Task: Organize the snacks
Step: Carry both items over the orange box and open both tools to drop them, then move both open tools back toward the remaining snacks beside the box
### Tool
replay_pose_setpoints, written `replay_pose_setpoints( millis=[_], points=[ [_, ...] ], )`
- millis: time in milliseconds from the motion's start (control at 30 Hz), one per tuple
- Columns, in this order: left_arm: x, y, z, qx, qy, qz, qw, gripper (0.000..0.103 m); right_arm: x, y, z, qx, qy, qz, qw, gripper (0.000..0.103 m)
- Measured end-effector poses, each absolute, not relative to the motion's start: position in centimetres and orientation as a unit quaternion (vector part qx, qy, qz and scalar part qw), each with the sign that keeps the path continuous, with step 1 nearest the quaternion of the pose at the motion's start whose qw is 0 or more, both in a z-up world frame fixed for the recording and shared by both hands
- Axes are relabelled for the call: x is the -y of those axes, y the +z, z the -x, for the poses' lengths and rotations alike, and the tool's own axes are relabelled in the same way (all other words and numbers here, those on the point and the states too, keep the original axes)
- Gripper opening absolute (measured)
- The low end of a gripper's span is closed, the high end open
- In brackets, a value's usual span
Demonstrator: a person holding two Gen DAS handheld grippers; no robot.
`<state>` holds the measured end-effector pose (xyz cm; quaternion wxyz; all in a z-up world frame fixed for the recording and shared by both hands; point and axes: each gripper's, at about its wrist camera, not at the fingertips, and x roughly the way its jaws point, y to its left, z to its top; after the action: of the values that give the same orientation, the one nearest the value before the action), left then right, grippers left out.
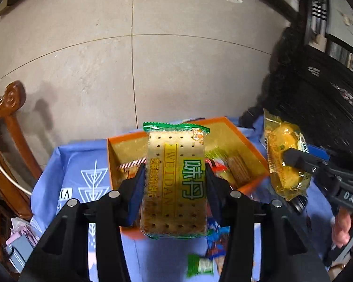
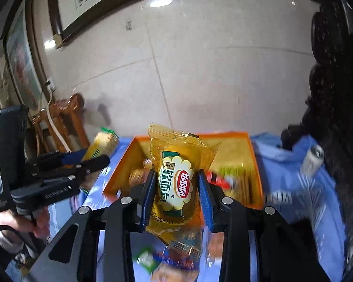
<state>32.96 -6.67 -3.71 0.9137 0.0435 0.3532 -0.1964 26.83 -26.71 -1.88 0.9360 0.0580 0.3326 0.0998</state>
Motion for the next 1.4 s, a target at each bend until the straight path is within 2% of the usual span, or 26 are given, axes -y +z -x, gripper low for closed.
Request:
replay_pose_setpoints(
  millis=[267,300,333,367,400,533,767,1033,1233,1400],
  points=[
    [9.3,-3.4,-38.5,-0.359,-0.188,-0.051,0.913,0.047,26.4,-2.0,-32.2,-0.331,0.098,-0.038,0.938,0.036],
    [9.4,-3.4,-39.0,-0.359,-0.184,-0.049,0.914,0.061,26.4,-2.1,-32.8,-0.332,0.1,-0.039,0.937,0.037],
    [9.6,-3.4,-39.7,-0.361,-0.173,-0.045,0.915,0.078,26.4,-2.2,-33.3,-0.334,0.101,-0.038,0.936,0.06],
    [9.5,-3.5,-40.1,-0.362,-0.155,-0.041,0.918,0.098,26.4,-2.2,-33.7,-0.336,0.099,-0.039,0.936,0.076],
    [9.3,-3.6,-40.4,-0.36,-0.143,-0.038,0.921,0.099,26.7,-2.0,-33.6,-0.33,0.086,-0.04,0.939,0.091],
    [7.9,-3.0,-39.1,-0.345,-0.143,-0.004,0.928,0.099,27.7,-1.5,-31.7,-0.313,0.076,-0.045,0.946,0.091],
    [5.6,-4.9,-34.2,-0.366,-0.14,0.014,0.92,0.099,29.9,-3.8,-27.2,-0.338,0.056,-0.052,0.938,0.091],
    [3.8,-9.4,-27.4,-0.41,-0.147,0.05,0.899,0.099,33.3,-11.0,-21.7,-0.414,0.005,-0.083,0.907,0.091],
    [4.1,-12.1,-24.1,-0.441,-0.157,0.036,0.883,0.099,32.5,-17.0,-21.9,-0.475,0.001,-0.066,0.878,0.091],
    [3.9,-13.1,-23.3,-0.456,-0.152,0.03,0.877,0.099,31.3,-20.0,-24.1,-0.507,0.003,-0.041,0.861,0.091]
  ],
)
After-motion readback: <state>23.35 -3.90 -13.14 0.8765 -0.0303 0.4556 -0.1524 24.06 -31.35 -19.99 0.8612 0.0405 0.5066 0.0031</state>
